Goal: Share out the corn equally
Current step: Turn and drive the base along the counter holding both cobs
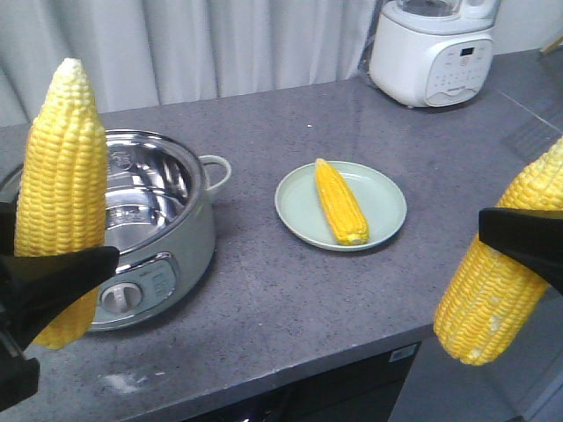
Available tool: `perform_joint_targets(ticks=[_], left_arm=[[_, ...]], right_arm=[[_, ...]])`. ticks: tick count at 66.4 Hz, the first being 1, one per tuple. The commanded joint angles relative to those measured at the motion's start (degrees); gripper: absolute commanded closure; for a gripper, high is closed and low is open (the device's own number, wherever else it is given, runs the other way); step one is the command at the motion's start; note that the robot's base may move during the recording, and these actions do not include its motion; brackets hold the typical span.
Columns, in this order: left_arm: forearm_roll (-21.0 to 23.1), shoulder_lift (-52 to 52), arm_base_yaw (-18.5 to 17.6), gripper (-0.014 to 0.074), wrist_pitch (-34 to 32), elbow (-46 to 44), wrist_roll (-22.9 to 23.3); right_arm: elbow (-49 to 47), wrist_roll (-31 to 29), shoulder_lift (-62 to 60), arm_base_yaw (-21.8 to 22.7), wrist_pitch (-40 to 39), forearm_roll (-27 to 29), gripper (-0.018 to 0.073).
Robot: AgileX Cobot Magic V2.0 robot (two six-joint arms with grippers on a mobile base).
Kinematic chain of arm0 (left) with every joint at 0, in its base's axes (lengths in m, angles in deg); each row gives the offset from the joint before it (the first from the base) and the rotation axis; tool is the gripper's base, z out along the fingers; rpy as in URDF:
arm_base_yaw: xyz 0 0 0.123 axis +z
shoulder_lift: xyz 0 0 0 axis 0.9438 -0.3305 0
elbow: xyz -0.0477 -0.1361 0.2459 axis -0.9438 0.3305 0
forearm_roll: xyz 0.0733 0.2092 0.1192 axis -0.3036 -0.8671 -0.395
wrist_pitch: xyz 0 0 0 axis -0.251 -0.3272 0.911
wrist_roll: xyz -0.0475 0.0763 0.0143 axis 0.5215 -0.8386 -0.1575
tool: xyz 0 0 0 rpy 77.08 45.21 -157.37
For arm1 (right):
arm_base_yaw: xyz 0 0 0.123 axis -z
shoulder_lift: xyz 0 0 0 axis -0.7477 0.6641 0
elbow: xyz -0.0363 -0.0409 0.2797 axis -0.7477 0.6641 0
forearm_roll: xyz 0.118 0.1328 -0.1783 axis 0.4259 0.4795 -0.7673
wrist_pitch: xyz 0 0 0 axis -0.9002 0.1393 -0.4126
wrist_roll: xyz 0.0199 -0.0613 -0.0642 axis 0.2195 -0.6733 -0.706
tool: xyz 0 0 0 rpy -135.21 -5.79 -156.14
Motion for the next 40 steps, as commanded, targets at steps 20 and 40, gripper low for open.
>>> perform_joint_targets(ticks=[20,40], left_arm=[[0.5,0.4,0.0,0.0337,-4.1,-1.6,0.1],[0.5,0.4,0.0,0.0337,-4.1,-1.6,0.1]], right_arm=[[-1.4,-0.2,-0.2,0.1,-3.5,1.6,0.0363],[-1.4,-0.2,-0.2,0.1,-3.5,1.6,0.0363]])
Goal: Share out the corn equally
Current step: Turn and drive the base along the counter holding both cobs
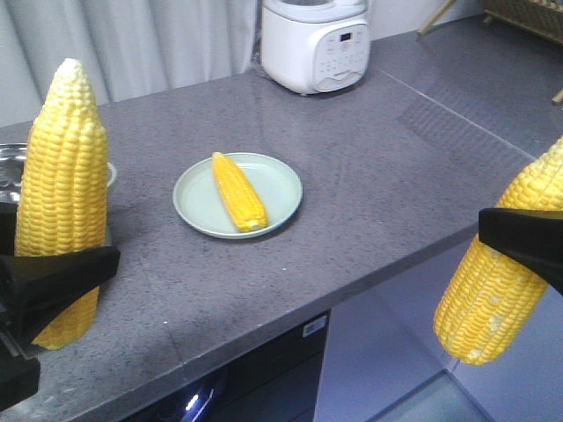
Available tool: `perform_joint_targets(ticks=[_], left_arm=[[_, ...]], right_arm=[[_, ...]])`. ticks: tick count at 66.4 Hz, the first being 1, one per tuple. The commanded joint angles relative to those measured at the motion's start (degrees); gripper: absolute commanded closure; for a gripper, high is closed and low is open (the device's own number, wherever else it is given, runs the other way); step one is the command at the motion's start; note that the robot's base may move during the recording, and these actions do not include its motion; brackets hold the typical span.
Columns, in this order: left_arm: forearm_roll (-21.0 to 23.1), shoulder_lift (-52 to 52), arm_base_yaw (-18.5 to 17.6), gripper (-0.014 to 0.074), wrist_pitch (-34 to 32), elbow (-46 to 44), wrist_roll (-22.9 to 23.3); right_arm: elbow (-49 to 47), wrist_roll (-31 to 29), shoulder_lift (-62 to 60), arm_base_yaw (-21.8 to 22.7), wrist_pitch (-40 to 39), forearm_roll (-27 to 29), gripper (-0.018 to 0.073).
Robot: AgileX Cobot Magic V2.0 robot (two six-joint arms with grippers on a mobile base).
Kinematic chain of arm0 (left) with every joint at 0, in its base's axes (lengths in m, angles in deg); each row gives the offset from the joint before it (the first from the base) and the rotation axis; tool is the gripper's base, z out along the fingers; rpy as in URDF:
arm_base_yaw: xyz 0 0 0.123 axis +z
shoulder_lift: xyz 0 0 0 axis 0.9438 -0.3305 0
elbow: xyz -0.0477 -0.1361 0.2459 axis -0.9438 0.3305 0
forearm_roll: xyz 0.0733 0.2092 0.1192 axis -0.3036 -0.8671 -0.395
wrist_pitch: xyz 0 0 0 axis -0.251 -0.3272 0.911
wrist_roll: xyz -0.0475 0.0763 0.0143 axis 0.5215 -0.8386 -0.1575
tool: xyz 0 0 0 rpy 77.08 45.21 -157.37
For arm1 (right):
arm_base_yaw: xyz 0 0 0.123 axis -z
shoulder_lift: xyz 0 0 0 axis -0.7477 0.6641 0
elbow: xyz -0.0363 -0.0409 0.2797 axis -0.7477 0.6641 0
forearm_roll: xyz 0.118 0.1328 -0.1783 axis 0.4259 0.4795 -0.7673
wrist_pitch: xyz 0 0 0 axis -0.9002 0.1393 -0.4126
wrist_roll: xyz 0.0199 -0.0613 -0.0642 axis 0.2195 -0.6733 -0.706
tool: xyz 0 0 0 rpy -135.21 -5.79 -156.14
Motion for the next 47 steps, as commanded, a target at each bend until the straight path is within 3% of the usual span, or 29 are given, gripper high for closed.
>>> perform_joint_targets(ticks=[1,47], left_arm=[[0.5,0.4,0.0,0.0337,-4.1,-1.6,0.1],[0.5,0.4,0.0,0.0337,-4.1,-1.6,0.1]], right_arm=[[-1.4,-0.2,-0.2,0.1,-3.5,1.6,0.0363],[-1.4,-0.2,-0.2,0.1,-3.5,1.6,0.0363]])
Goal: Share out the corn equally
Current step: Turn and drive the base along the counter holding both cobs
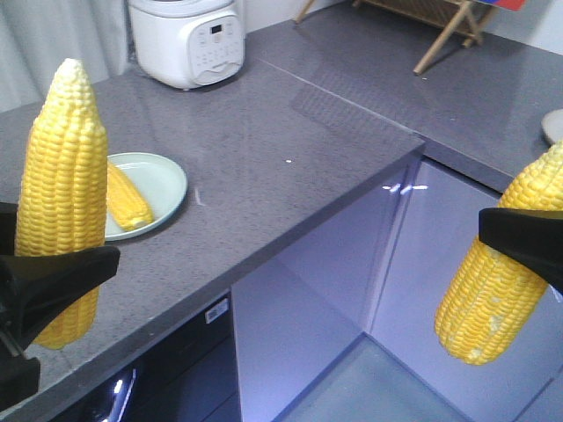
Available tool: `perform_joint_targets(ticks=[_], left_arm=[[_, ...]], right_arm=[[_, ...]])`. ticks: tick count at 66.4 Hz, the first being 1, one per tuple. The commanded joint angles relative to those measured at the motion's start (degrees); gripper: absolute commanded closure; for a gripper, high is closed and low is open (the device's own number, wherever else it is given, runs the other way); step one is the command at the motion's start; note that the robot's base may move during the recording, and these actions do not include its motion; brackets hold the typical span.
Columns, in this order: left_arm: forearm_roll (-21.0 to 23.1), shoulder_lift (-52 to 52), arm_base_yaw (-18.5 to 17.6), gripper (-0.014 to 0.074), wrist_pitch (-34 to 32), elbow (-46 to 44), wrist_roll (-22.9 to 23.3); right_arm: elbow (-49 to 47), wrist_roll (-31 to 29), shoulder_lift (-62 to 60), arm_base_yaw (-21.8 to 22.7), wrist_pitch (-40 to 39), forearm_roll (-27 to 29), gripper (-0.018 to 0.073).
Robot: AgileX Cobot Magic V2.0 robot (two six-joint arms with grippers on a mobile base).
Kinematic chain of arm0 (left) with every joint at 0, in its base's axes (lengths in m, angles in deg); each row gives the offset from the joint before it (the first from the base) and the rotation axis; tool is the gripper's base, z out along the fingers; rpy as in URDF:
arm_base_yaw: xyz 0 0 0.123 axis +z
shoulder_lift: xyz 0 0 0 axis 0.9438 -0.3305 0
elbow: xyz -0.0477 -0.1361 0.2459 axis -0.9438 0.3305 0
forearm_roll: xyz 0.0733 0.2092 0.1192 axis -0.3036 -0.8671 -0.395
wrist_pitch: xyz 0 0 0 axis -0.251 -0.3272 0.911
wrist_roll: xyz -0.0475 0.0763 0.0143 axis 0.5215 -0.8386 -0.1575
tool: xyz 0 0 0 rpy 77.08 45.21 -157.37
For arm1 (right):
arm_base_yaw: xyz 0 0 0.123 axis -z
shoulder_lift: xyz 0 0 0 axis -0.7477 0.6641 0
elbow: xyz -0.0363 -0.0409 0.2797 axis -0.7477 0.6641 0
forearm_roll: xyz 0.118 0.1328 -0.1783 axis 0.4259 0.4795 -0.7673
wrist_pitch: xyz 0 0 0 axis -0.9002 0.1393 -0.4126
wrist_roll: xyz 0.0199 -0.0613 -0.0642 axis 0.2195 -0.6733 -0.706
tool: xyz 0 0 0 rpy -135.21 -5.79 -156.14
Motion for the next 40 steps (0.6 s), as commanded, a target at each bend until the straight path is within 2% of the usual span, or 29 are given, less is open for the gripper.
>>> perform_joint_targets(ticks=[1,40], left_arm=[[0.5,0.4,0.0,0.0337,-4.1,-1.6,0.1],[0.5,0.4,0.0,0.0337,-4.1,-1.6,0.1]], right_arm=[[-1.4,-0.2,-0.2,0.1,-3.5,1.6,0.0363],[-1.4,-0.2,-0.2,0.1,-3.5,1.6,0.0363]])
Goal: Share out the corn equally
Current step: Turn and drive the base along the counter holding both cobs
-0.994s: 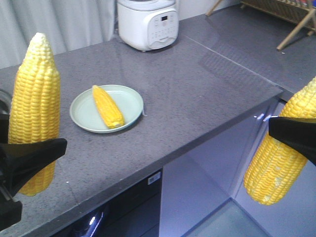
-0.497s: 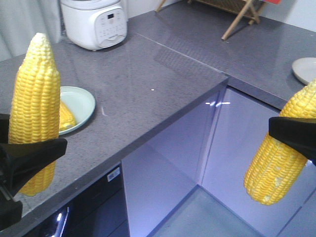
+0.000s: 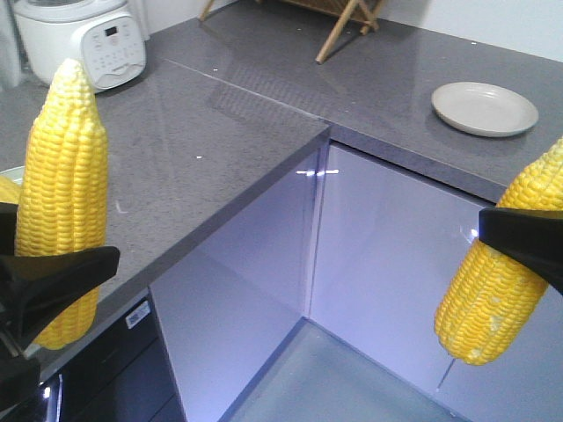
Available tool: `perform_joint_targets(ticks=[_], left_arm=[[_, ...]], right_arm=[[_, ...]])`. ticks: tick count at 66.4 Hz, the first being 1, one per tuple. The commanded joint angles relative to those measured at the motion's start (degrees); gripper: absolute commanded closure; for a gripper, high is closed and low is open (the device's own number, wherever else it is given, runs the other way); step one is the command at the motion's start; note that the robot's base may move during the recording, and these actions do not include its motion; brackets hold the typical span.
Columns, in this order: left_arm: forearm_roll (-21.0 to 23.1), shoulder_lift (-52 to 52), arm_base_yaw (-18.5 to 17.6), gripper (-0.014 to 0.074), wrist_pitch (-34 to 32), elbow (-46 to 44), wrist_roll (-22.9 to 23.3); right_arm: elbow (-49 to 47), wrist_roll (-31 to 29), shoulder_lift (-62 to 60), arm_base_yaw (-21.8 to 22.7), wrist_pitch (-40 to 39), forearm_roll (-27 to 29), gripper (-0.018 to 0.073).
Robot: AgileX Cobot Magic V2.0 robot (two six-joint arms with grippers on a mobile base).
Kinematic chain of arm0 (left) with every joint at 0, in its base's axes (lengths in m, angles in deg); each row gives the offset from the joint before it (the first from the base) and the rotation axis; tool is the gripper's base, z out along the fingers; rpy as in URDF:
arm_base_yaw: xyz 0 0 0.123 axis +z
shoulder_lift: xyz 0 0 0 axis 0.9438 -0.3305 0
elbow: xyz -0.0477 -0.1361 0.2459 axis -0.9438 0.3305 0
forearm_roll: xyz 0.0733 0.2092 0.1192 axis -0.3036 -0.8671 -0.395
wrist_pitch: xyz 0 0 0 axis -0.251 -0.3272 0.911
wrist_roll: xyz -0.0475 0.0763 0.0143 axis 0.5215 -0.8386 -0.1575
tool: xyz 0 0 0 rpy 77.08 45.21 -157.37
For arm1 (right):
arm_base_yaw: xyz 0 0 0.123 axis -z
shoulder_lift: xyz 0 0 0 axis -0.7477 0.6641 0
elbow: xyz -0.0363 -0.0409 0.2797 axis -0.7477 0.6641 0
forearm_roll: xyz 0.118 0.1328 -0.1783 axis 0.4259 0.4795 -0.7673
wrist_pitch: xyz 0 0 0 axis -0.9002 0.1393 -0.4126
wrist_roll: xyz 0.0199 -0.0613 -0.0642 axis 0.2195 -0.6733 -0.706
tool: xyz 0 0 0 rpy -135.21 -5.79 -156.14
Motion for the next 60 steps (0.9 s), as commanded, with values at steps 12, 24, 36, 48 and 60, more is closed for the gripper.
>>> perform_joint_targets(ticks=[12,24,36,48,60], left_arm=[[0.5,0.4,0.0,0.0337,-4.1,-1.6,0.1],[0.5,0.4,0.0,0.0337,-4.1,-1.6,0.1],[0.5,0.4,0.0,0.0337,-4.1,-1.6,0.1],[0.5,0.4,0.0,0.0337,-4.1,-1.6,0.1],[0.5,0.4,0.0,0.0337,-4.1,-1.6,0.1]], right_arm=[[-1.4,-0.2,-0.2,0.1,-3.5,1.6,0.0363],[-1.4,-0.2,-0.2,0.1,-3.5,1.6,0.0363],[-1.4,-0.2,-0.2,0.1,-3.5,1.6,0.0363],[-1.4,-0.2,-0.2,0.1,-3.5,1.6,0.0363],[-1.4,-0.2,-0.2,0.1,-3.5,1.6,0.0363]])
